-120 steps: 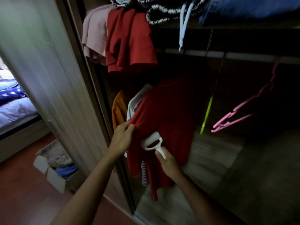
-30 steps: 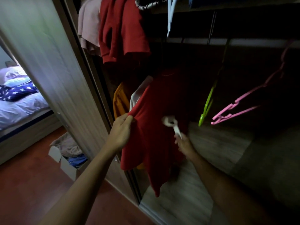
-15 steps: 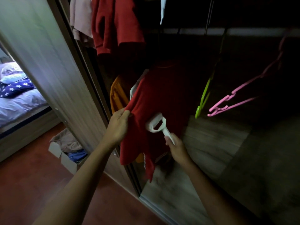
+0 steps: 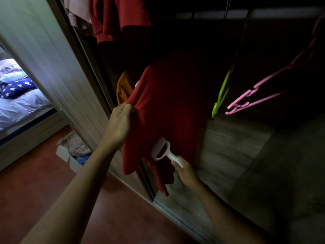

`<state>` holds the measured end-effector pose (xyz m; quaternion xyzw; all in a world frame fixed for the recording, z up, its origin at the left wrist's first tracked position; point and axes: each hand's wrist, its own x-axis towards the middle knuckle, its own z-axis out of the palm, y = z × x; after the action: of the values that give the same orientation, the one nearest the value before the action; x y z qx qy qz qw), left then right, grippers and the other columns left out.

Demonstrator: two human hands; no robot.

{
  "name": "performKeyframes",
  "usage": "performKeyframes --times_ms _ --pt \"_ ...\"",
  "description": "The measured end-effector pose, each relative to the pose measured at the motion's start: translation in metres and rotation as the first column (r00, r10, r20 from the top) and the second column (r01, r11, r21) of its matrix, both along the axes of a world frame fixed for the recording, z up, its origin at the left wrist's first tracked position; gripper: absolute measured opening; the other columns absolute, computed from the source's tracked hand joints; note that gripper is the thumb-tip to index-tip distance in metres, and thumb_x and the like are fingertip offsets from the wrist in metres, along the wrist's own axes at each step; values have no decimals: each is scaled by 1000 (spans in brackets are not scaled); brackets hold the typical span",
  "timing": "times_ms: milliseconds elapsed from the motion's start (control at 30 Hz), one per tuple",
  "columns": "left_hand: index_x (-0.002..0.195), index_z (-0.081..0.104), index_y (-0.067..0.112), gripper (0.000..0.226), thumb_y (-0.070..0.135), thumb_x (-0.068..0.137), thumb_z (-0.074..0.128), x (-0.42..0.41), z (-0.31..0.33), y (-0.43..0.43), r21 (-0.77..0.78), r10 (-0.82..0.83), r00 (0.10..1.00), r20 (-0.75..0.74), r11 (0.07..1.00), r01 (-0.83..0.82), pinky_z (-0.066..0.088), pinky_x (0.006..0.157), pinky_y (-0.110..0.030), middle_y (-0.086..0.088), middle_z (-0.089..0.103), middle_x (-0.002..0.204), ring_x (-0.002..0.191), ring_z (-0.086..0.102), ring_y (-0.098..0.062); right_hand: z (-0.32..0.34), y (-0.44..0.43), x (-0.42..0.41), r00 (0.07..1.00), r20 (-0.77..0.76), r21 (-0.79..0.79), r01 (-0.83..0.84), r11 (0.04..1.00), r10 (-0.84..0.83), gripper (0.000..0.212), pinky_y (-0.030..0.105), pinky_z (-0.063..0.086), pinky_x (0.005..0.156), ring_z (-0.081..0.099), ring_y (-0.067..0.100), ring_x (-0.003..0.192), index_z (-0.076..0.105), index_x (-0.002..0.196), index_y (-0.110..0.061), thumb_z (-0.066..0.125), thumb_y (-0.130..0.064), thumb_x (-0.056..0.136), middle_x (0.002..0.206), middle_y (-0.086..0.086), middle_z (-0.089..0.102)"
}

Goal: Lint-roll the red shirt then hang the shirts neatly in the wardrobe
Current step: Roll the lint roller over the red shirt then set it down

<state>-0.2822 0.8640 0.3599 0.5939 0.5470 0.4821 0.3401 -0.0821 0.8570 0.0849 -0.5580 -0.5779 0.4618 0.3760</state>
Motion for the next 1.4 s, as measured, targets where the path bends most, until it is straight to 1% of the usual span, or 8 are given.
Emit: performKeyframes --times_ms 167,267,367,567,833,1067,1300,1400 --pt "66 37 23 41 22 106 30 3 9 -7 19 2 1000 -17 1000 -2 33 48 -20 13 36 51 47 33 -5 -37 -30 -19 994 109 -288 53 956 -22 22 8 46 68 62 14 100 59 120 -14 49 -25 104 101 -1 62" --pt "65 36 24 40 20 105 32 6 13 -9 -2 19 1000 10 1000 -19 32 54 -24 11 35 54 53 35 -7 -50 -29 -16 973 227 -290 102 952 -35 35 24 48 84 62 16 104 59 129 -12 51 -33 102 116 3 67" --pt "66 35 24 39 21 104 33 9 13 -12 -15 39 999 8 999 -38 30 56 -27 8 32 58 57 33 -11 -34 -15 -11 975 170 -171 170 971 -141 25 28 48 83 64 19 99 63 114 -14 52 -33 102 106 4 68" --pt "75 45 15 29 23 101 36 14 8 -14 -18 39 999 36 999 -38 32 65 -35 -10 37 69 66 38 -23 51 13 3 939 -103 188 343 920 -328 16 10 37 57 49 0 63 58 98 -17 49 -28 104 76 -3 54" --pt "66 37 23 38 20 104 32 13 13 -14 6 85 996 7 996 -85 36 61 -28 7 39 59 57 39 -9 113 57 25 920 -139 312 391 866 -366 25 7 39 60 53 1 72 58 109 -13 45 -33 105 85 -3 57" --pt "67 36 23 39 22 105 31 12 12 -14 24 96 995 21 995 -97 33 63 -29 13 38 58 57 39 -4 8 48 8 945 19 59 326 944 -327 24 26 36 67 53 13 69 61 108 -4 48 -24 104 83 3 57" --pt "64 34 23 42 23 106 30 11 14 -15 74 87 995 -47 994 -83 34 58 -23 13 36 56 56 38 -6 -53 23 1 940 62 -352 335 874 -336 27 32 49 90 64 31 115 64 120 -7 54 -23 100 111 8 69" --pt "66 36 22 40 23 106 32 12 13 -15 70 98 995 -24 993 -96 37 55 -18 15 37 54 50 37 1 -31 29 11 943 124 -296 331 896 -307 33 17 34 76 58 35 119 55 130 1 51 -19 103 120 16 62"
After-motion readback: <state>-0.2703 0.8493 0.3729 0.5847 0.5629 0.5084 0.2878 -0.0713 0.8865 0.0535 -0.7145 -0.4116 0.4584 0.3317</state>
